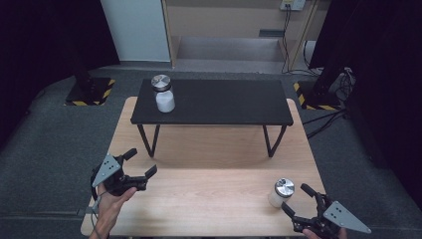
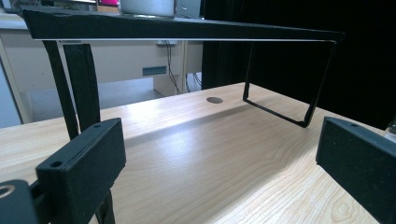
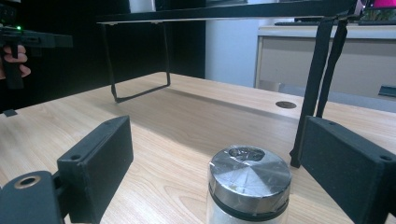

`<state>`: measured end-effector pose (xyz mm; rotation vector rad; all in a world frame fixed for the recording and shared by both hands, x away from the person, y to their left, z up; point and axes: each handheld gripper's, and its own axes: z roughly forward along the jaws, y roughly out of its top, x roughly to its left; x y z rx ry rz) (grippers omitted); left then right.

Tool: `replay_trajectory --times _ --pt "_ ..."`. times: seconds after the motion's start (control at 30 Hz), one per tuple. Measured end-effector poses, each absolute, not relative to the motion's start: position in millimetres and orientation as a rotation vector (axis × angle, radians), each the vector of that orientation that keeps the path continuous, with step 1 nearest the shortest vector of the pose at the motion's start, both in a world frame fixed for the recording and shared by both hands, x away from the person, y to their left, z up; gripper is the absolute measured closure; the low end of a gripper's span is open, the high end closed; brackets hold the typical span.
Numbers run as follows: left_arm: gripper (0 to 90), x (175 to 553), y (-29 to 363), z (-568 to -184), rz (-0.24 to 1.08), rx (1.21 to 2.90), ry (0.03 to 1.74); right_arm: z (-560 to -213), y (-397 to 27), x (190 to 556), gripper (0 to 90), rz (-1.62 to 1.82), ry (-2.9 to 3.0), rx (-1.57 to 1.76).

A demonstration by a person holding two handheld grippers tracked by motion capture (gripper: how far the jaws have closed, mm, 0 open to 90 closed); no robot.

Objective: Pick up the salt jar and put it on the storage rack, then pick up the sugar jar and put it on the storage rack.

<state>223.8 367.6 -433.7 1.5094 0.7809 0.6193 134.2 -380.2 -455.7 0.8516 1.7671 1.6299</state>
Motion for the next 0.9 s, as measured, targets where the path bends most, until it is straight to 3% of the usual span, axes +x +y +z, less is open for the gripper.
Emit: replay_trajectory --times 0.9 --pt "0.4 224.9 367.4 -434.5 0.613 1.535 0.772 -452.3 -380.6 131.6 9.8 1.599 1.751 0.873"
